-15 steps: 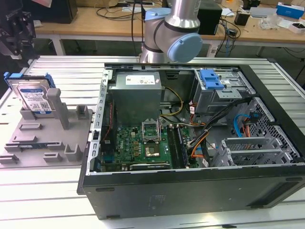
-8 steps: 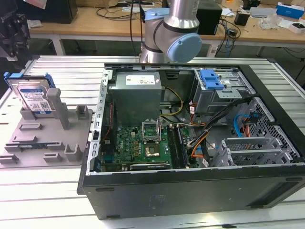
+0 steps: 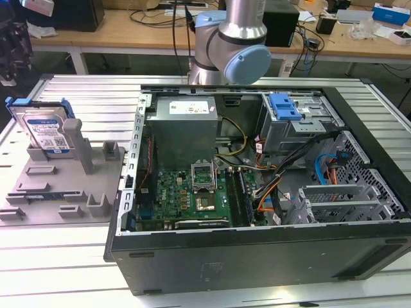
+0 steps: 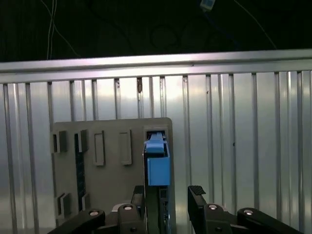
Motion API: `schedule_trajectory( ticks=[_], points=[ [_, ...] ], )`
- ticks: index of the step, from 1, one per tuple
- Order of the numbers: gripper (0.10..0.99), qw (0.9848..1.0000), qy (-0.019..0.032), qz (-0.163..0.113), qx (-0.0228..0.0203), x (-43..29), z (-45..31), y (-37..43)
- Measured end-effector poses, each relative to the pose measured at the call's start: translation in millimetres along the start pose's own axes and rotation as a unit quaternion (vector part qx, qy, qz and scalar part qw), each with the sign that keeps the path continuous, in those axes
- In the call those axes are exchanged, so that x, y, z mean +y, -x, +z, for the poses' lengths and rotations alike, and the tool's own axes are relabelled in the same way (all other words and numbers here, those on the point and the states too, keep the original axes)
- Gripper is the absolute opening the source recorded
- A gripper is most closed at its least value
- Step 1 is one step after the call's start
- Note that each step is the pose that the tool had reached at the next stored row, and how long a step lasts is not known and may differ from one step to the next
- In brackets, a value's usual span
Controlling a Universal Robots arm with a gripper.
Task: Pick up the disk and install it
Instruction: 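Pick up the disk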
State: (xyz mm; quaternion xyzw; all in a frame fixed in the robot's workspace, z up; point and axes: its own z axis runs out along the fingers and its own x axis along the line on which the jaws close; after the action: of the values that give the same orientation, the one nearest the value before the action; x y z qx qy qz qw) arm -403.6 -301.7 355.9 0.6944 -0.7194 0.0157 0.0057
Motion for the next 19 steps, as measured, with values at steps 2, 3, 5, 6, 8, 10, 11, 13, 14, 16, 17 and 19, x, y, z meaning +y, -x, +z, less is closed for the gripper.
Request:
schedule_trajectory(
  ticks=[2, 3, 5, 6, 8, 10, 11, 13, 14, 16, 17, 19],
  points=[
    [0.482, 1.0000, -0.0001, -0.002, -0.0001, 3.4, 2.3, -0.1],
    [0.482, 1.0000, -0.0002, -0.003, -0.0001, 4.8, 3.5, -0.1],
    [0.482, 1.0000, -0.0002, -0.005, -0.0001, 6.4, 5.3, -0.1],
    [0.482, 1.0000, -0.0001, -0.006, -0.0001, 6.6, 5.9, -0.2],
    [0.482, 1.0000, 0.0001, -0.007, -0.0001, 6.8, 7.4, -0.1],
    [0.482, 1.0000, 0.0003, -0.009, -0.0001, 6.9, 9.7, -0.5],
    [0.482, 0.9999, 0.0005, -0.010, -0.0001, 7.0, 11.0, -1.2],
    [0.482, 0.9999, 0.0006, -0.012, -0.0002, 7.5, 13.4, -3.0],
    [0.482, 0.9999, 0.0008, -0.012, -0.0002, 7.7, 14.3, -3.9],
    [0.482, 0.9999, 0.0011, -0.013, -0.0002, 7.8, 15.6, -5.6],
    [0.482, 0.9999, 0.0012, -0.013, -0.0002, 7.8, 16.0, -6.4],
    [0.482, 0.9999, 0.0015, -0.014, -0.0002, 7.7, 17.1, -8.6]
  ],
)
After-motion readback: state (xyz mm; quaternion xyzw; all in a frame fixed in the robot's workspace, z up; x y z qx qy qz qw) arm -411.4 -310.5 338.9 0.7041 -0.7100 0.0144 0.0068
